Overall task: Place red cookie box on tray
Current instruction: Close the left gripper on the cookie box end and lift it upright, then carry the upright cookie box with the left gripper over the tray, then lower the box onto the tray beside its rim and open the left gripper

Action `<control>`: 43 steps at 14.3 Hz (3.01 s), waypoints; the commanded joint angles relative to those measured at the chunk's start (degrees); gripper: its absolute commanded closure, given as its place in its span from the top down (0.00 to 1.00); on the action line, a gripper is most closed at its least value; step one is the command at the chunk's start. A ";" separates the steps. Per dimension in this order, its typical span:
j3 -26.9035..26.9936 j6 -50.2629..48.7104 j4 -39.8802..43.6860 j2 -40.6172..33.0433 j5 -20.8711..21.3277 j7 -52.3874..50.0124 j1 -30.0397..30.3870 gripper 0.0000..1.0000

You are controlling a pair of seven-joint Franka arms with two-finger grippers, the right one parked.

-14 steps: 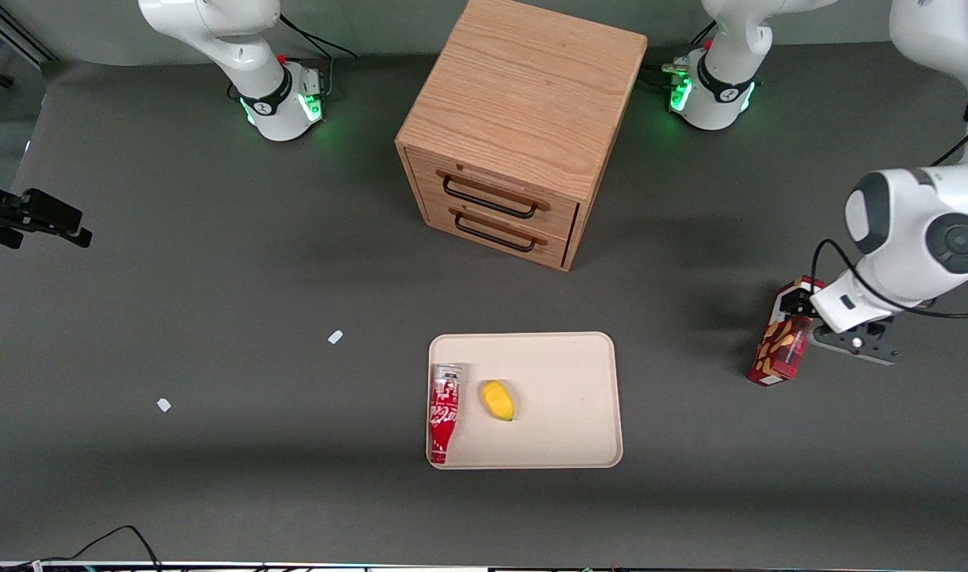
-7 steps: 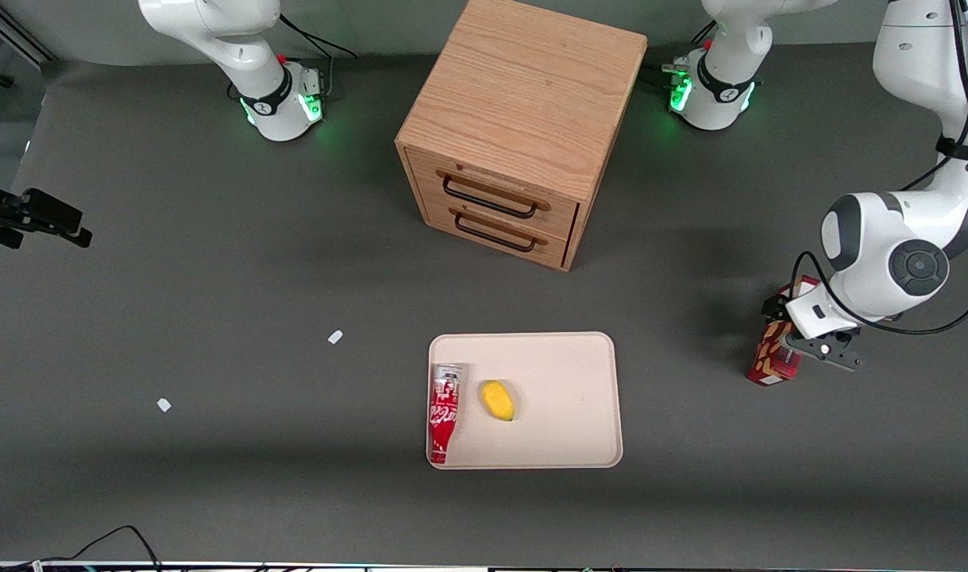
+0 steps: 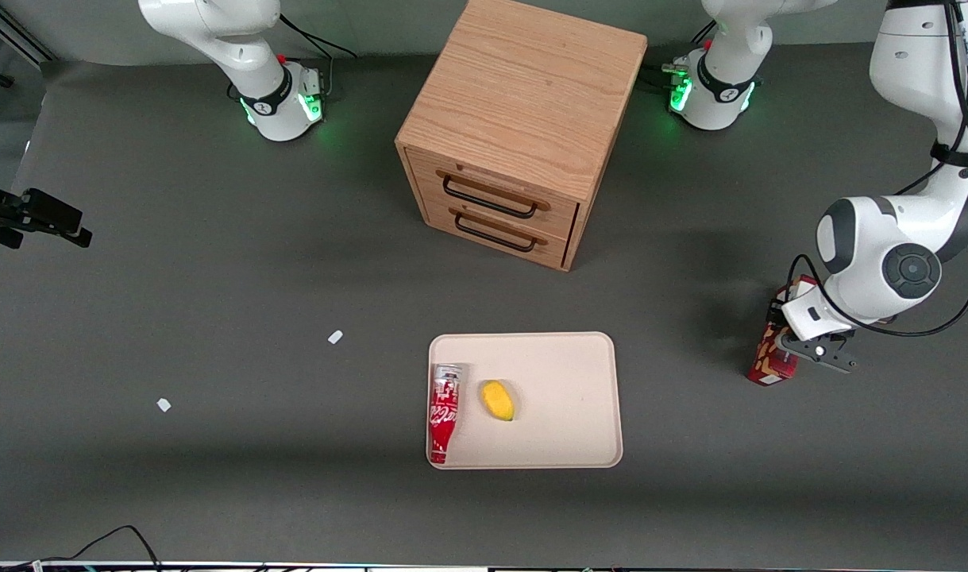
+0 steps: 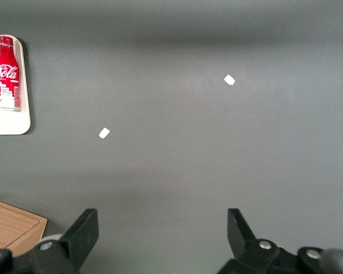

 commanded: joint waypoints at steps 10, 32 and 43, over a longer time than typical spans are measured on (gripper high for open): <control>-3.32 -30.67 22.66 -3.70 -6.91 -8.99 -0.31 0.00; -13.45 -21.97 49.02 24.33 0.55 -51.32 -18.50 0.00; -11.25 -17.48 48.93 28.56 3.29 -52.64 -20.61 0.01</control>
